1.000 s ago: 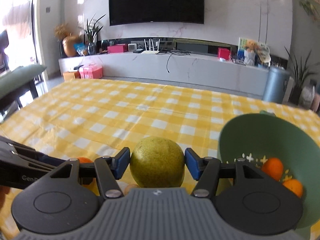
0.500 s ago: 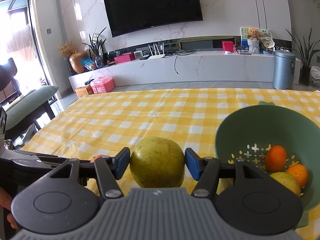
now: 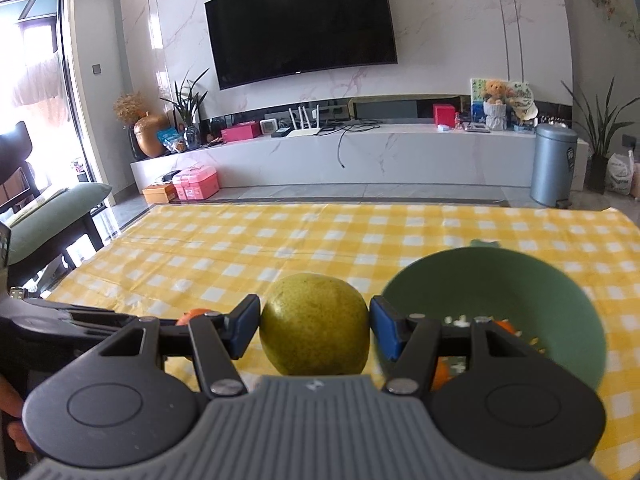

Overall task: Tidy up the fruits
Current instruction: 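Carry the orange with the left tool while the right tool carries the pear over the green bowl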

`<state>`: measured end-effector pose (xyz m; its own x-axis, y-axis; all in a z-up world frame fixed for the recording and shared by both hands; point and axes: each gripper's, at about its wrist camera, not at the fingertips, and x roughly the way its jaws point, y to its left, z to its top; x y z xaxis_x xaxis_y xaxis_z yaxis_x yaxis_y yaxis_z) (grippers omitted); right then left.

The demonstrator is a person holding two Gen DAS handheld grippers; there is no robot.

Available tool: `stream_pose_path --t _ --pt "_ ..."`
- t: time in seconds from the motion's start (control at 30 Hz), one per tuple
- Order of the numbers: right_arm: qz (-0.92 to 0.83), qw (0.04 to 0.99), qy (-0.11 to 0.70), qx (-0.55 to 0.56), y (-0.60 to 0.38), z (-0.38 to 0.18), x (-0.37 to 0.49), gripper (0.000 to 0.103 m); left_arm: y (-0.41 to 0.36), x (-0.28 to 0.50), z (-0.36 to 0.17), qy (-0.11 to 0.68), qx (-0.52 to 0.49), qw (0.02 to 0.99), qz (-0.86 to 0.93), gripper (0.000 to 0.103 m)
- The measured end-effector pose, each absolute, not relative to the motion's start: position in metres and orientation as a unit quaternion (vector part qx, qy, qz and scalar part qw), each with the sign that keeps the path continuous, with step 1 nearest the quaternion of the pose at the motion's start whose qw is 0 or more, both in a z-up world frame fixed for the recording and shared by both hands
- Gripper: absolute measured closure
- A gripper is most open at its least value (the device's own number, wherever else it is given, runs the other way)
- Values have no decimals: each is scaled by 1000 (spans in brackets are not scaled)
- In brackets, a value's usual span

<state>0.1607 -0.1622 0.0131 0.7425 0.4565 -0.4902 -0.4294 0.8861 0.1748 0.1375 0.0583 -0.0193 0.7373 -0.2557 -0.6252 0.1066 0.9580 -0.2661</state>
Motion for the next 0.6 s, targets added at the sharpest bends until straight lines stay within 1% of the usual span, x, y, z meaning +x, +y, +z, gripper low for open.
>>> stream_pose_path --t 0.3,0.47,0.6 --pt "196 945 257 46 -205 24 168 45 33 148 -5 344 -113 923 -131 55" --pt "170 951 250 60 -231 24 179 45 11 159 4 338 -85 925 -151 55" --pt "146 950 264 85 -248 14 192 45 -10 171 10 335 -54 925 -170 55"
